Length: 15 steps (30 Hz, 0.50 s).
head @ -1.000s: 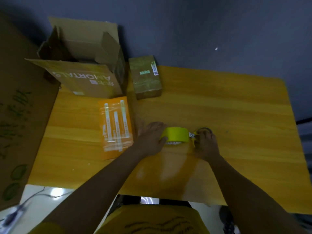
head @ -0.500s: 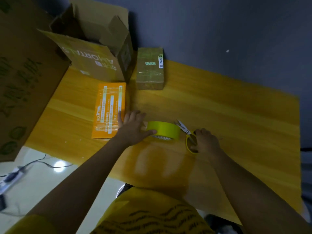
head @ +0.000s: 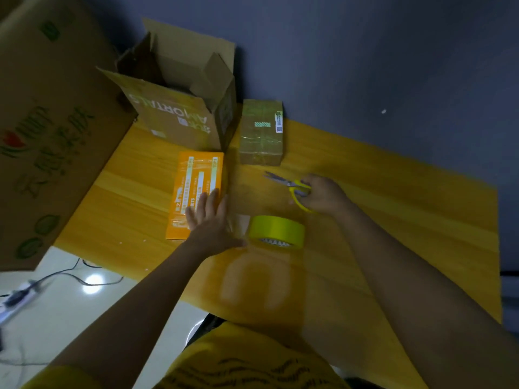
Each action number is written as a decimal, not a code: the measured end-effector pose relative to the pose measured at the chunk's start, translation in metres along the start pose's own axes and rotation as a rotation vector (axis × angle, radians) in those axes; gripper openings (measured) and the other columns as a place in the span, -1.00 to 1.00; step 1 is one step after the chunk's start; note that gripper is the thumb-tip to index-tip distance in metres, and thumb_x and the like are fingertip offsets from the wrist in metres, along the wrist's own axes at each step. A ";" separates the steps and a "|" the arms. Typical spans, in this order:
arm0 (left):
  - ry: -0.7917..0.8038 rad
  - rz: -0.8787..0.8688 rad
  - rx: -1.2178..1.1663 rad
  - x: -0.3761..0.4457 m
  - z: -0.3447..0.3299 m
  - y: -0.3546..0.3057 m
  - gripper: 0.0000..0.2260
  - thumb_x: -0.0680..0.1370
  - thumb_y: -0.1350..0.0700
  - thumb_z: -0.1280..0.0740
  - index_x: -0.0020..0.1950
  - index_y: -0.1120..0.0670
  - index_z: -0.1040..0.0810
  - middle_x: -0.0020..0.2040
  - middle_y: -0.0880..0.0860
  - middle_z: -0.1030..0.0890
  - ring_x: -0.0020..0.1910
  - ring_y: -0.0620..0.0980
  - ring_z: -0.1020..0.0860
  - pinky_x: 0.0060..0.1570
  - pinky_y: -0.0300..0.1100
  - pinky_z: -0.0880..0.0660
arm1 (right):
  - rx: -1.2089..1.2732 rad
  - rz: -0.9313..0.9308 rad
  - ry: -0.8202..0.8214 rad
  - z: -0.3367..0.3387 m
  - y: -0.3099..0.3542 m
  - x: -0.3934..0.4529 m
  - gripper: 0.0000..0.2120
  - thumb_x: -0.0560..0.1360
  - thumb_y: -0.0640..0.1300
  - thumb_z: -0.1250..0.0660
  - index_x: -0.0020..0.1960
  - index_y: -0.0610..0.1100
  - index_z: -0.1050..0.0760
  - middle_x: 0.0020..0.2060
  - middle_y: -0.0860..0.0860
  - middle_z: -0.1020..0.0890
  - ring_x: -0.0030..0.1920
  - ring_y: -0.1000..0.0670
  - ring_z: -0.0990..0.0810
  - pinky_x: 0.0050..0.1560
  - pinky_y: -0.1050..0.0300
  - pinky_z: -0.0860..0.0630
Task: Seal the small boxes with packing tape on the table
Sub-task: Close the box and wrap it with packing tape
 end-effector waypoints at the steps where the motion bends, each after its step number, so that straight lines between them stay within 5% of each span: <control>1: 0.012 -0.003 0.023 0.000 -0.001 0.004 0.12 0.31 -0.29 -0.47 0.57 -0.02 0.23 0.56 0.04 0.30 0.52 0.12 0.33 0.42 0.27 0.24 | -0.097 0.058 0.042 0.009 0.016 0.005 -0.50 0.51 0.13 -0.35 0.31 -0.16 -0.46 0.28 -0.10 -0.53 0.24 -0.15 -0.51 0.06 0.08 -0.45; 5: 0.021 -0.054 0.159 -0.005 -0.002 0.015 0.03 0.43 -0.15 -0.43 0.55 0.00 0.30 0.55 0.05 0.35 0.51 0.14 0.34 0.43 0.29 0.18 | -0.511 0.178 0.310 0.029 0.078 0.022 -0.37 0.46 0.28 -0.33 0.34 -0.12 -0.42 0.28 -0.06 -0.52 0.22 -0.14 -0.52 0.01 0.18 -0.44; 8: -0.023 -0.101 0.204 -0.007 0.000 0.022 -0.14 0.55 -0.01 -0.31 0.55 0.01 0.31 0.55 0.04 0.33 0.52 0.12 0.33 0.45 0.28 0.16 | -0.736 0.195 0.540 0.026 0.105 0.038 -0.23 0.37 0.39 -0.34 0.35 -0.15 -0.42 0.27 -0.05 -0.52 0.20 -0.14 -0.52 0.19 0.04 -0.51; 15: -0.072 -0.184 0.239 -0.004 0.002 0.045 -0.11 0.50 0.09 -0.37 0.56 0.03 0.25 0.56 0.03 0.28 0.53 0.12 0.29 0.43 0.24 0.20 | -0.952 0.273 0.641 0.019 0.133 0.059 -0.28 0.34 0.39 -0.37 0.28 -0.10 -0.49 0.16 -0.01 -0.55 0.13 -0.14 -0.55 0.19 -0.07 -0.52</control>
Point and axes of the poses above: each hand's wrist, its own x-axis towards the middle knuckle, its own z-axis out of the back of the hand, y = z × x, the point moved 1 cm from there along x, towards the middle knuckle
